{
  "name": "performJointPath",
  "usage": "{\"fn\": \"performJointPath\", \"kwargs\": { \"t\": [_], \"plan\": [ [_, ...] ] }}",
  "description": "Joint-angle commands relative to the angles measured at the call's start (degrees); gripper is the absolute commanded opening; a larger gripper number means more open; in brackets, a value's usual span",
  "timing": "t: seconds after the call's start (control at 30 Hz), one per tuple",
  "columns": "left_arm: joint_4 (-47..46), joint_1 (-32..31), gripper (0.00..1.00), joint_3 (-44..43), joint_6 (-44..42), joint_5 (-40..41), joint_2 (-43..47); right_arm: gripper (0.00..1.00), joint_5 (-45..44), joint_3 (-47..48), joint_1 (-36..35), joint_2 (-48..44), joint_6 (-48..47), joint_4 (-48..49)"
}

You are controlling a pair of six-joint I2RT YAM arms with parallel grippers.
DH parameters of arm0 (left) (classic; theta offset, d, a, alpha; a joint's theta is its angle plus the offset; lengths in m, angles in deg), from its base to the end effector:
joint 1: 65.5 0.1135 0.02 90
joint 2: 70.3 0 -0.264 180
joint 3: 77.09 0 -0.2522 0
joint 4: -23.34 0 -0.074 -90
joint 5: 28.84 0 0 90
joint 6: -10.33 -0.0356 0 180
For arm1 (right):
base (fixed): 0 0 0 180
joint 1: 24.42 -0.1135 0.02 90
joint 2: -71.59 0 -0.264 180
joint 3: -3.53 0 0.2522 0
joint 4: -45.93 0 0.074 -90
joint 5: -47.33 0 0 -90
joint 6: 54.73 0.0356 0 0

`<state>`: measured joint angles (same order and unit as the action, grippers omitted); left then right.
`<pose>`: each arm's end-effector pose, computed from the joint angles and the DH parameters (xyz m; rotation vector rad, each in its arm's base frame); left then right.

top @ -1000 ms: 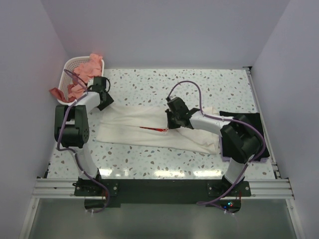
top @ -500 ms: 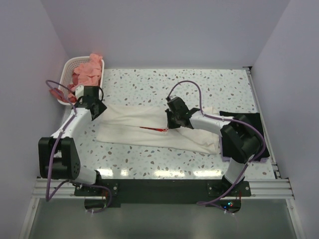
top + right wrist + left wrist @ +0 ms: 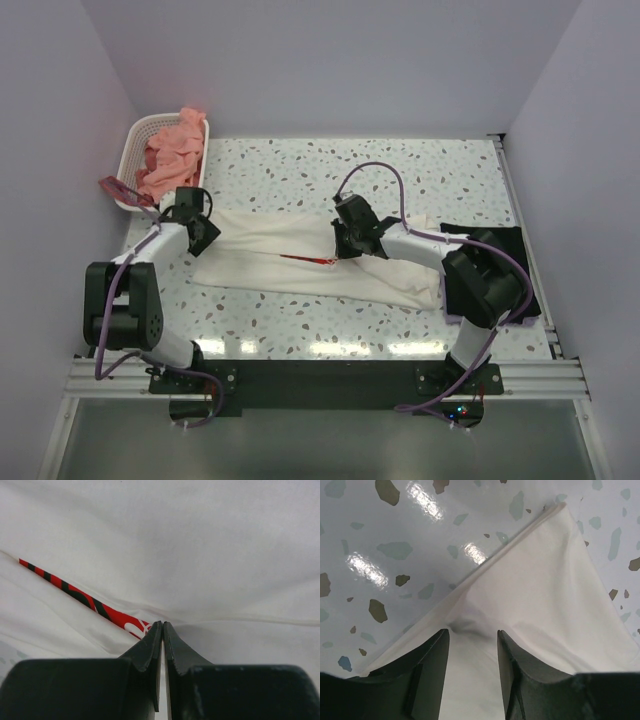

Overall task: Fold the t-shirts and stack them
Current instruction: Fold the tshirt

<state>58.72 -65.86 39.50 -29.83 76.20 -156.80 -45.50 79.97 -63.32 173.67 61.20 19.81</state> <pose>0.2926 0.0074 0.1857 -1.1472 2.2637 -0.0005 0.2894 0.2312 0.1765 -0.2633 2.5075 0.4159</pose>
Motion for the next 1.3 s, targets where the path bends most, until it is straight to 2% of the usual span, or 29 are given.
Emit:
{"fn": "performJointPath", "kwargs": {
  "t": [0.0, 0.13, 0.2, 0.23, 0.33, 0.43, 0.67, 0.9, 1.13, 1.27],
  "plan": [
    [-3.96, 0.36, 0.47, -2.03, 1.39, -1.42, -2.09, 0.07, 0.99, 1.92, -0.30, -1.62, 0.79, 1.37],
    [-4.32, 0.36, 0.38, -3.17, 1.22, -1.43, -3.76, 0.07, 1.25, 2.10, -0.30, -1.71, 0.79, 1.29],
    [-4.49, 0.36, 0.26, -3.96, 0.70, -1.51, -4.29, 0.07, 1.25, 2.01, -0.30, -1.71, 0.79, 1.37],
    [-4.66, 0.36, 0.17, -4.14, 0.43, -1.51, -4.47, 0.06, 1.25, 2.01, -0.22, -1.71, 0.79, 1.46],
    [-4.58, 0.36, 0.06, -5.19, -0.71, -0.73, -3.77, 0.06, 1.07, 1.84, -0.22, -2.15, 0.79, 1.29],
    [-4.66, 0.36, 0.00, -6.69, -2.03, -0.11, -2.89, 0.06, 0.63, 1.57, -0.22, -2.50, 0.87, 1.29],
    [-5.45, 0.36, 0.00, -10.73, -4.22, -0.55, -2.36, 0.06, 0.90, 1.57, -0.22, -2.68, 1.31, 1.64],
    [-9.42, 2.21, 0.00, -8.19, -6.08, -1.69, 0.98, 0.06, 1.16, 1.22, -0.30, -2.94, 1.49, 1.90],
    [-9.76, 2.91, 0.00, 2.17, -1.60, -0.98, 2.74, 0.06, 1.60, 0.61, -0.30, -2.68, 1.49, 2.16],
    [-9.76, 2.91, 0.00, 4.56, 0.25, -1.51, 1.95, 0.06, 2.56, 0.08, -0.30, -2.77, 1.31, 2.43]
  ]
}}
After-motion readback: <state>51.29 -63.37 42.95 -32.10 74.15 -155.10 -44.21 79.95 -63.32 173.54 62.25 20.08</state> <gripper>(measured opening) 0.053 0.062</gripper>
